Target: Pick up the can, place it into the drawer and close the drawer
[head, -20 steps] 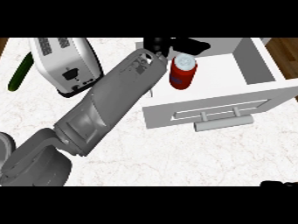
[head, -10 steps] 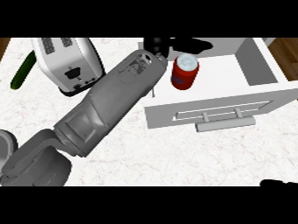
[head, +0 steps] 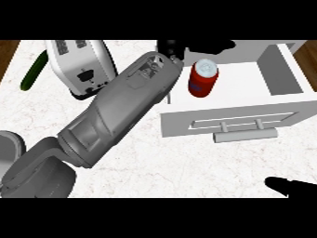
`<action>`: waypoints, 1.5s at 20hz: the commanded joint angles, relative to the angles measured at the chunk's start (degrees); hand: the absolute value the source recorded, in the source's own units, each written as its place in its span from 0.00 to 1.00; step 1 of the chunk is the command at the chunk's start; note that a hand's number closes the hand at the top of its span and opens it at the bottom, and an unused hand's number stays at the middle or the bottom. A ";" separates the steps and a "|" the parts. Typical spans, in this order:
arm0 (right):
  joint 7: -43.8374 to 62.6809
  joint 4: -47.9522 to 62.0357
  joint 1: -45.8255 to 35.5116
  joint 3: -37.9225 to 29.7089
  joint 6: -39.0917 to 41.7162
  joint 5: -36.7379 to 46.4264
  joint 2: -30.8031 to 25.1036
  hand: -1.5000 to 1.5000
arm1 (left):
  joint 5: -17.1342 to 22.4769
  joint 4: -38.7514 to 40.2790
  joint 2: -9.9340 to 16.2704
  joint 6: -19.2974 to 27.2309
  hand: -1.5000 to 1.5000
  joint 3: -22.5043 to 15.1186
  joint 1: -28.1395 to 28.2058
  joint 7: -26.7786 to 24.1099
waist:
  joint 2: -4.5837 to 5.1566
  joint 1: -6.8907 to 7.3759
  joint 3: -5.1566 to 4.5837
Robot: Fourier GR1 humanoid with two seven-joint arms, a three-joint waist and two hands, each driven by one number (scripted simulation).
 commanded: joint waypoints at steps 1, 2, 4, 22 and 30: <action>1.16 -0.08 -2.66 5.09 -1.84 10.63 -1.00 0.00 | 0.98 0.72 -0.01 -0.13 0.00 0.57 -2.24 -0.51 | -0.10 1.15 -0.05; -2.21 3.61 -1.36 4.02 -2.01 12.25 -2.34 0.00 | 0.95 -0.49 -0.01 1.85 0.00 -0.39 -1.71 0.51 | -0.41 1.76 0.02; -1.64 5.77 -3.04 7.04 -3.03 18.84 -3.43 0.00 | 0.70 -0.13 -0.01 1.74 0.00 -0.58 -2.10 0.68 | -0.41 2.53 -0.02; -6.39 39.79 -12.16 10.06 -23.15 38.08 1.81 0.00 | -5.04 -16.88 9.39 2.04 0.00 -2.33 2.94 14.46 | -2.02 7.43 -0.03; -6.37 58.48 -23.31 7.44 -29.78 43.49 2.91 0.00 | -7.12 -25.29 17.68 -0.05 0.00 -2.22 7.92 18.59 | -1.38 7.94 0.00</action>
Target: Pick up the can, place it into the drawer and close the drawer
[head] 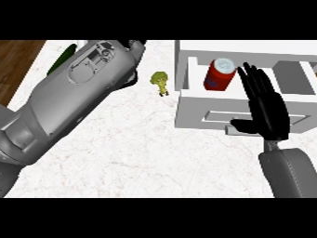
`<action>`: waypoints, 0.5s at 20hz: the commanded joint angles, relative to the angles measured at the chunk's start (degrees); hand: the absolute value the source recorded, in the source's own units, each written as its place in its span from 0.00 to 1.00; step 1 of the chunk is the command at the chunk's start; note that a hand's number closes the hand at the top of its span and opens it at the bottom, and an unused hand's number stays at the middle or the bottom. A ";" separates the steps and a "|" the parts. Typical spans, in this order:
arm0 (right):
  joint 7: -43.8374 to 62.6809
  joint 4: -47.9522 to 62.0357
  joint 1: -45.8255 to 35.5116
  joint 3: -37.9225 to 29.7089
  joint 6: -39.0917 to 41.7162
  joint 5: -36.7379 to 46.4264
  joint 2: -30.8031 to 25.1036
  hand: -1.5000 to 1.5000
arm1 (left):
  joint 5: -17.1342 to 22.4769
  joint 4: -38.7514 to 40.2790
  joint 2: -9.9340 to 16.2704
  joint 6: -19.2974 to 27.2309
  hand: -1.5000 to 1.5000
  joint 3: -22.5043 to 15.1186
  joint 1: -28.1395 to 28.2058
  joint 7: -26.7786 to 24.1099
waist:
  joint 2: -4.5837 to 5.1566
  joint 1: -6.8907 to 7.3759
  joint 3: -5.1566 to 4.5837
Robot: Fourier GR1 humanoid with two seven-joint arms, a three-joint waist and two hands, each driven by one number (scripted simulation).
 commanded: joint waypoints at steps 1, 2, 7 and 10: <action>-0.14 10.47 -3.93 -0.80 -2.16 0.98 1.67 0.00 | -0.67 -7.29 3.92 0.09 0.00 -0.64 3.07 4.27 | 0.73 1.00 0.97; -0.73 13.04 -3.61 -1.87 -4.80 1.38 1.60 0.00 | -1.10 -7.66 4.86 0.33 0.00 -0.83 2.57 5.32 | 0.84 1.05 1.00; -2.31 21.88 -9.30 -3.75 -10.70 3.91 1.18 0.00 | -1.93 -11.78 7.99 -1.84 0.00 -0.64 8.33 3.59 | 1.25 1.09 0.99; -0.97 27.81 -15.99 -6.29 -11.55 4.57 0.33 0.00 | -1.78 -12.76 10.31 -3.36 0.00 -0.31 6.92 7.15 | 1.54 1.61 1.03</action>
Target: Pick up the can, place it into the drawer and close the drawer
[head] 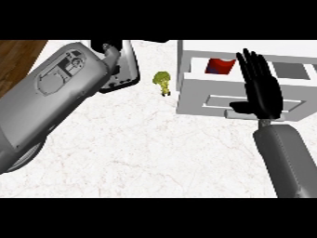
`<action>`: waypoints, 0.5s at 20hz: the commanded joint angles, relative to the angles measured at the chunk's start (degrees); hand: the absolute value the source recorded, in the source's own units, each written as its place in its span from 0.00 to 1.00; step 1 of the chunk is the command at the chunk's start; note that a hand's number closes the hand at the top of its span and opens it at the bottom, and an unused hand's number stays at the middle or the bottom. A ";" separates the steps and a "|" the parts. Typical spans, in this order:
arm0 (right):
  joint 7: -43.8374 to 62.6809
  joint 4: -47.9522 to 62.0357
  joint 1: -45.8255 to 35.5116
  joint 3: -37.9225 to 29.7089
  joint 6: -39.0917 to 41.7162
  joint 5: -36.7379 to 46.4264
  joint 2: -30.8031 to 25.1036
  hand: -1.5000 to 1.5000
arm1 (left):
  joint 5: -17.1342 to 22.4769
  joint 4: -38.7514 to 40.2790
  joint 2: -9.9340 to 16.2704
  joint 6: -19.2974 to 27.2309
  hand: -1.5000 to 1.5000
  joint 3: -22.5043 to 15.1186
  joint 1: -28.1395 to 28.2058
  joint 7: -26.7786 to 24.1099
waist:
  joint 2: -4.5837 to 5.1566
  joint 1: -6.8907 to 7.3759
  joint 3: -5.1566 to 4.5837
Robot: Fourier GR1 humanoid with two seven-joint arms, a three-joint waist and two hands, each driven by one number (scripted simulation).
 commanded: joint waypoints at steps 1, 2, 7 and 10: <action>1.51 10.56 -5.35 -1.65 -5.06 0.98 3.19 0.00 | 0.05 -4.16 3.33 -0.51 0.00 0.88 2.41 2.37 | 1.39 0.94 1.36; -1.27 13.87 -6.43 -3.06 -6.74 -0.20 1.57 0.00 | -0.33 -3.27 2.49 -0.35 0.00 1.26 0.71 2.51 | 1.75 0.50 1.43; 0.82 22.02 -12.64 -4.66 -10.97 1.88 2.97 0.00 | -0.87 -8.60 6.55 -2.13 0.00 1.07 7.31 2.90 | 1.70 0.96 1.36; 1.16 28.02 -18.35 -7.33 -12.22 1.64 0.71 0.00 | -2.15 -11.48 4.36 0.10 0.00 -0.20 10.49 1.69 | 2.06 1.65 1.39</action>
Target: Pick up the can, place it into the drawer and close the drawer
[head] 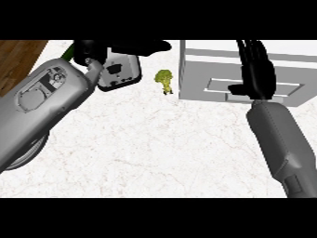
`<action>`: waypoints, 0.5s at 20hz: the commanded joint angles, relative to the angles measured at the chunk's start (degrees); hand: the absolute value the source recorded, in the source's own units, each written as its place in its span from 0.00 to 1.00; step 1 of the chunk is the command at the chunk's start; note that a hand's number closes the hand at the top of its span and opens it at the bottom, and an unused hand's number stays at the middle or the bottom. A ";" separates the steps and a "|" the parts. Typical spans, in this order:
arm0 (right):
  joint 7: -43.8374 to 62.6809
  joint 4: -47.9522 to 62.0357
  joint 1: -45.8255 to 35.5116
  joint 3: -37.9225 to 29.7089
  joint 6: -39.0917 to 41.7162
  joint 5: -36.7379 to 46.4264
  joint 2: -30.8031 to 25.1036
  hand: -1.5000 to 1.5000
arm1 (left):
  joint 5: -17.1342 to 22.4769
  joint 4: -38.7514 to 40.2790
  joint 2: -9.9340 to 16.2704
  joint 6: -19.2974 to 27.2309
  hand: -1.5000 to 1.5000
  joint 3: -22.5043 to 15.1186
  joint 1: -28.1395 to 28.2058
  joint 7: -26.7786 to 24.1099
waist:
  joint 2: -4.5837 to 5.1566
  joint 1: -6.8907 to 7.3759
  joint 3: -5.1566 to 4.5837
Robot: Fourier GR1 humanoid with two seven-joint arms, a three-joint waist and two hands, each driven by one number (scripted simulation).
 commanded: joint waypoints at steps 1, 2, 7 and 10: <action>-0.41 9.85 -4.47 -1.90 -4.50 -0.12 1.38 0.00 | -0.60 -4.18 2.21 -0.81 0.00 0.59 4.57 -1.05 | 1.04 0.89 0.71; -0.52 11.38 -7.60 -2.86 -3.74 -0.52 -0.15 0.00 | -1.44 -3.80 1.92 0.48 0.00 0.57 4.93 -1.14 | 1.09 0.70 0.72; 0.72 17.91 -14.89 -3.59 -4.59 0.90 -0.77 0.00 | -1.88 -7.80 1.89 0.64 0.00 0.63 8.19 -0.49 | 1.37 1.18 0.72; 1.38 19.84 -16.40 -4.68 -6.35 0.37 -1.10 0.00 | -3.00 -11.27 2.23 1.51 0.00 -0.34 9.68 0.08 | 1.44 2.10 0.75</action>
